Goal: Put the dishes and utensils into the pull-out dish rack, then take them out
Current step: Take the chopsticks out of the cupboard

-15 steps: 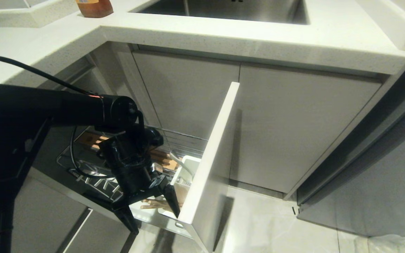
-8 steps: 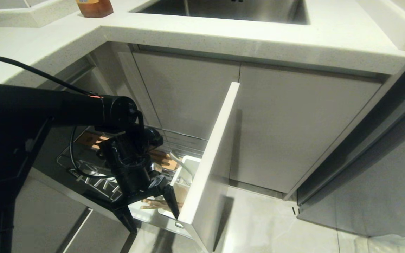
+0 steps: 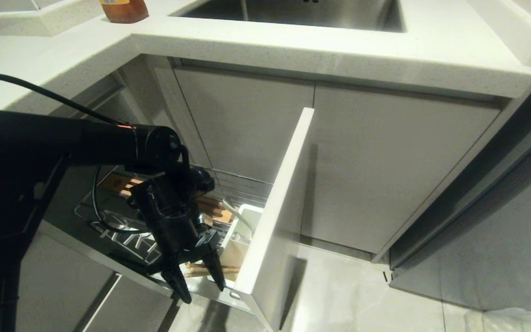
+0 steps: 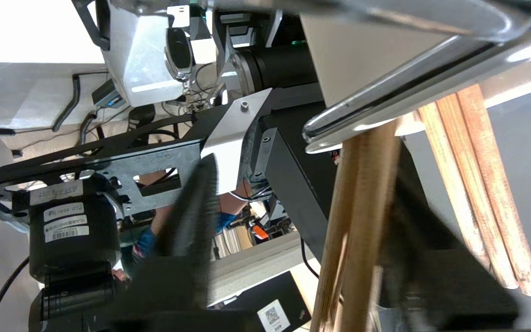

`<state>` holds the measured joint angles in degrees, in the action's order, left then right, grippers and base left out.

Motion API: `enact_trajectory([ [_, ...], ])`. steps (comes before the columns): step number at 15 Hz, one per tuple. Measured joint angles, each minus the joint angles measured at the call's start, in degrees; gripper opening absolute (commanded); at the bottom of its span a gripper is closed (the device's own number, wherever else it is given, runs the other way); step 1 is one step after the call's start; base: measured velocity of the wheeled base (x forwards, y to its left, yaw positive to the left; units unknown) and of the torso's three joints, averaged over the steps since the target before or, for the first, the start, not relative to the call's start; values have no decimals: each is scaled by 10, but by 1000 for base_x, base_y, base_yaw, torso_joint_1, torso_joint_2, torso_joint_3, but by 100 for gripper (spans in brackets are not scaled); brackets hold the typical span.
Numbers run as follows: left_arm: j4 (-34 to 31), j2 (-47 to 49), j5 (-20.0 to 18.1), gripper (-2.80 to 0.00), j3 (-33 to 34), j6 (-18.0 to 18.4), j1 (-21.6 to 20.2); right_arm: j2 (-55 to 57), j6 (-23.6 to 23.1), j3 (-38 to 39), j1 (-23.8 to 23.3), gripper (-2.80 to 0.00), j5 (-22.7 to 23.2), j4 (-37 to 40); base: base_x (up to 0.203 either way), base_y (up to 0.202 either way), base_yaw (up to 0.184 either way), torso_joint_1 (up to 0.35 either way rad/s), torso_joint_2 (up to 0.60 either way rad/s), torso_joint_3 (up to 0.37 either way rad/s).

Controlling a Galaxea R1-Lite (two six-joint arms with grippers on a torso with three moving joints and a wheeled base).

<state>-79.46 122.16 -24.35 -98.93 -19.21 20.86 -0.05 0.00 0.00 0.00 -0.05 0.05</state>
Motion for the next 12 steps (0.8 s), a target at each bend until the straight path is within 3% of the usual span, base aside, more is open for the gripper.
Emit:
enact_trajectory([
  [12, -33, -19, -23, -280, -13, -4, 12, 0, 0, 0, 0, -280, 0, 0, 0, 0, 0, 0, 0, 0],
])
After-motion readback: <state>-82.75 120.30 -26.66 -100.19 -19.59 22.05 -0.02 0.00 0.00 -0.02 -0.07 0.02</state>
